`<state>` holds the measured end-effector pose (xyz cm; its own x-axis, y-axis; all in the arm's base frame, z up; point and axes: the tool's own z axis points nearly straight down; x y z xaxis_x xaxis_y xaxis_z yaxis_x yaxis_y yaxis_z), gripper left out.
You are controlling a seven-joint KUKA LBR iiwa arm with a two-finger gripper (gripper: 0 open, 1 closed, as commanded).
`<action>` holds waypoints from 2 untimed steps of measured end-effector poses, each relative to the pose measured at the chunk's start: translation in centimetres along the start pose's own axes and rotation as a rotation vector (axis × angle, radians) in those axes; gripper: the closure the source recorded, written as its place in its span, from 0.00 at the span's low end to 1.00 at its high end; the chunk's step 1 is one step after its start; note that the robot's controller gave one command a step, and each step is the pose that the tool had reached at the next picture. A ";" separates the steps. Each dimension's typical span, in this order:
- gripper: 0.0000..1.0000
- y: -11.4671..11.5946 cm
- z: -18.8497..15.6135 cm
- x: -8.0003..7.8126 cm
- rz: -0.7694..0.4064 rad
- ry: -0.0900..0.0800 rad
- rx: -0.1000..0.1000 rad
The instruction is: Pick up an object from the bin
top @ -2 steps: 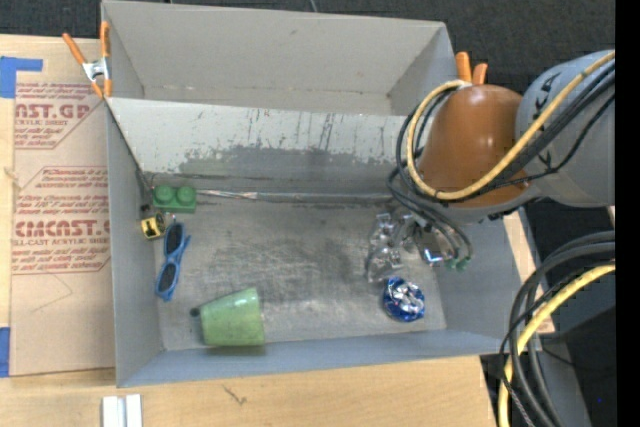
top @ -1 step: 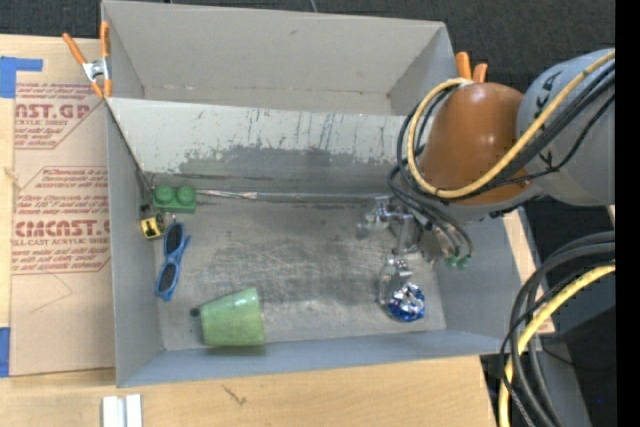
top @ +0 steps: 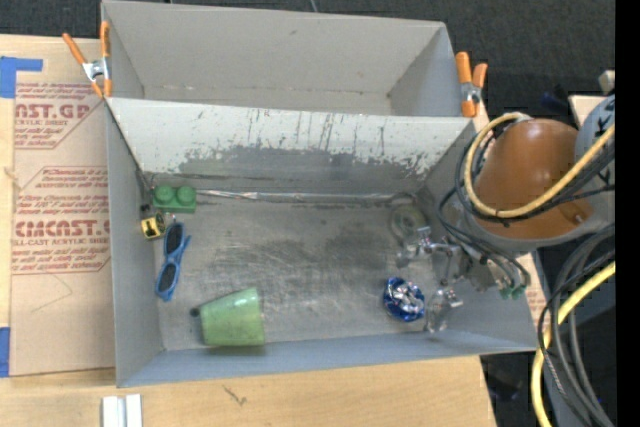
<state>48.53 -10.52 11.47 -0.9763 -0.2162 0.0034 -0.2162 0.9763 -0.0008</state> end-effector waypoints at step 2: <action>1.00 0.9 4.1 -0.5 -0.188 -0.020 0.004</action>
Offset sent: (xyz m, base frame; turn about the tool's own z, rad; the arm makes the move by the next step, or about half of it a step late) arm -0.0022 0.0083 -0.0447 -0.1886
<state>48.81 -9.56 7.38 -0.9186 -0.3948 -0.0162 -0.3948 0.9188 -0.0057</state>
